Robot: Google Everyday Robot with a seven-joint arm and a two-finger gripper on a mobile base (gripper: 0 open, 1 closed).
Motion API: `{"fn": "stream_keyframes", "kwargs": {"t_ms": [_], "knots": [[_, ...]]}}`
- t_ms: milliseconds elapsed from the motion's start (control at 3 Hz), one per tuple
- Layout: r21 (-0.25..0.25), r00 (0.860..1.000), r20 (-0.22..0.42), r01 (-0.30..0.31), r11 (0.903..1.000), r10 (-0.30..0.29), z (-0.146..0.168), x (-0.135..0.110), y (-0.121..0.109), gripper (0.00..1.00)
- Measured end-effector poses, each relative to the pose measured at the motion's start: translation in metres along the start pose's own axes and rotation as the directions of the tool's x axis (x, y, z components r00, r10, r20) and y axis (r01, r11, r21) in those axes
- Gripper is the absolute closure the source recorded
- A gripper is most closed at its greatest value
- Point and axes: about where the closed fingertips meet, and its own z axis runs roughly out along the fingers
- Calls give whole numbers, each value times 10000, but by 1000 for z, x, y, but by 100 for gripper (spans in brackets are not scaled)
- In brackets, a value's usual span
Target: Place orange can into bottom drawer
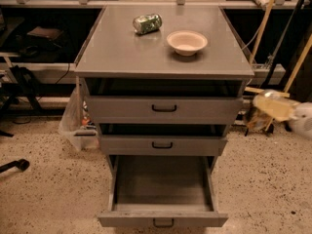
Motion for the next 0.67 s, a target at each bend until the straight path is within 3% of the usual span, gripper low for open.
{"fn": "stream_keyframes", "kwargs": {"t_ms": [333,667], "knots": [[104,9987,-430,-268,9996,272,49,109,-5,100],[671,9947,-771,-635,9957,687,90,195,-19,100]]}}
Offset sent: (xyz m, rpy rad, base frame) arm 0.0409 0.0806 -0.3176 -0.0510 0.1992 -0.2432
